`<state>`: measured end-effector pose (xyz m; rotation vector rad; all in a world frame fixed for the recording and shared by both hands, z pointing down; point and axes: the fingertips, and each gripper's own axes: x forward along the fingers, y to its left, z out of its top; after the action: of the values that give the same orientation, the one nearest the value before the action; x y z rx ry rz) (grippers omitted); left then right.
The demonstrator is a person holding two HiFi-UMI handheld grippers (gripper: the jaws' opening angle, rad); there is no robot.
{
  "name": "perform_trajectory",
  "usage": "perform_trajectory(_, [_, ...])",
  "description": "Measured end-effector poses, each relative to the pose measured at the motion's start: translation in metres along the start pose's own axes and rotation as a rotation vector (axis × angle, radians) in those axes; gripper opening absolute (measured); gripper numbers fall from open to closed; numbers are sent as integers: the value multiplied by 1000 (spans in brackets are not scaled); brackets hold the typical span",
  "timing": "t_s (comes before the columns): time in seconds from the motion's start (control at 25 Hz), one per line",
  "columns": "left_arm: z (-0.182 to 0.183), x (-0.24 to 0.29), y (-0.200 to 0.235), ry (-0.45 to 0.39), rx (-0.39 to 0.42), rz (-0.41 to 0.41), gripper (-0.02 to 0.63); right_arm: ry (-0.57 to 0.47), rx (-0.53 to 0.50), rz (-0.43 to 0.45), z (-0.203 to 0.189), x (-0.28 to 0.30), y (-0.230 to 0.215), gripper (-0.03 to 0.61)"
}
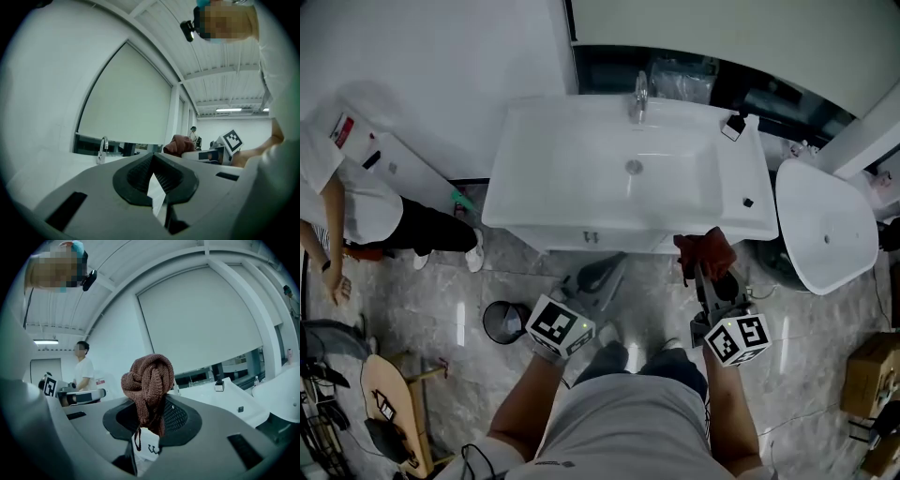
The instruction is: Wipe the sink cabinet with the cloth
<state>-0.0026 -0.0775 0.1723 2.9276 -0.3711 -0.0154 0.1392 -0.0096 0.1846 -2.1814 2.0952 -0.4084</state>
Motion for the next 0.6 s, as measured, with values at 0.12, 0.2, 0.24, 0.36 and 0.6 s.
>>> perform_trajectory(0.12, [-2,2,12,-2,-6,51,9,10,3,36,-1,17,-3,106])
perform_trajectory(0.2, [-4,3,18,-7,-14,99,9,19,7,64,-1,27,-8,106])
perform_trajectory(0.24, [-5,3,19,-10,-18,122,9,24,16,77,-2,31,-11,106])
perform_trajectory(0.36, [-9,2,21,-8,-17,183,9,40,49,111,-5,40,-21,106])
perform_trajectory(0.6, [-34,1,21,4,-57,324,9,113,36,176,-27,51,-40,106])
